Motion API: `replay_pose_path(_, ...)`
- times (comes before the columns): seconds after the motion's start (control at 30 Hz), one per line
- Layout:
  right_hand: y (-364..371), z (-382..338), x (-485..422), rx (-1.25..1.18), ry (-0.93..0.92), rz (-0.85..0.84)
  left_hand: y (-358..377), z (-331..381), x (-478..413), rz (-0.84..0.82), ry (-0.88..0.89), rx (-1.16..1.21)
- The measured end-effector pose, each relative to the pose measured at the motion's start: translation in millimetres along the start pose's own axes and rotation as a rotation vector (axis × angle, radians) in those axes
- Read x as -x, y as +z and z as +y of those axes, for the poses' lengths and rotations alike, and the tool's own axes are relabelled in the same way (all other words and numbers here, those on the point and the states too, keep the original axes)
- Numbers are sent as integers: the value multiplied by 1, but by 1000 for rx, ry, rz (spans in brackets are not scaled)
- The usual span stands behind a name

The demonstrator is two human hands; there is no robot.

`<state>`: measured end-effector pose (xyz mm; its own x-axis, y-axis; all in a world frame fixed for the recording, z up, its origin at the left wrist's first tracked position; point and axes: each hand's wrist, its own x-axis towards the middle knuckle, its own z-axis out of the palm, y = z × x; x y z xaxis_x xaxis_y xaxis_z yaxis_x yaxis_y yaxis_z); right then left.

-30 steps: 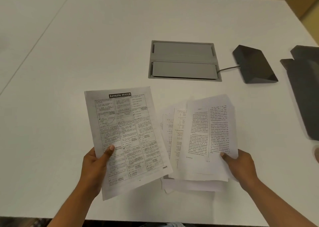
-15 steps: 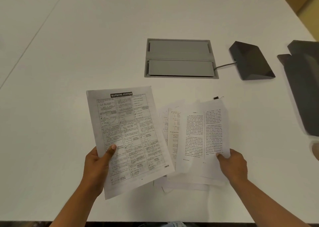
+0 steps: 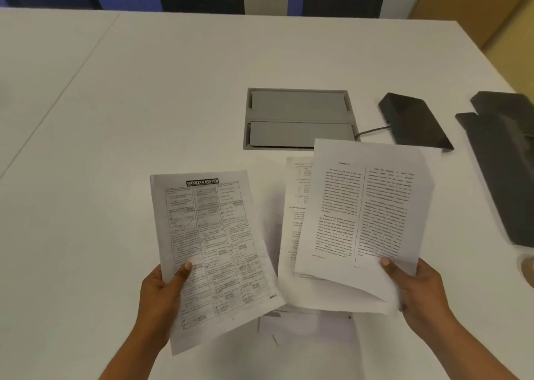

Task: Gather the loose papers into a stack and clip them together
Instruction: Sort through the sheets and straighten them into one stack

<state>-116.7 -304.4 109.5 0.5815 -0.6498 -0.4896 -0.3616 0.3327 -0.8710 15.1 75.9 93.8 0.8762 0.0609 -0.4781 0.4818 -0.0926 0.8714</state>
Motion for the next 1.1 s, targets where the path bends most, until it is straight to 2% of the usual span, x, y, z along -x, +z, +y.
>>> replay_pose_path(0.17,16,-13,8,-96,-28,-175,17,10,4,-50,-2,11)
replay_pose_path(0.43,57,-12,19,-6,-36,-295,53,30,22,-227,-9,83)
replay_pose_path(0.53,66,-11,21,21,16,-400,62,39,30,-306,-15,109)
replay_pose_path(0.63,70,-12,23,49,59,-508,70,44,34,-309,-36,118)
replay_pose_path(0.77,73,-12,21,88,-12,-456,76,49,30,-298,-104,105)
replay_pose_path(0.9,76,-19,18,154,-101,-395,76,51,25,-378,3,30)
replay_pose_path(1.1,88,-34,17,173,-238,-330,89,55,21,-402,150,-94)
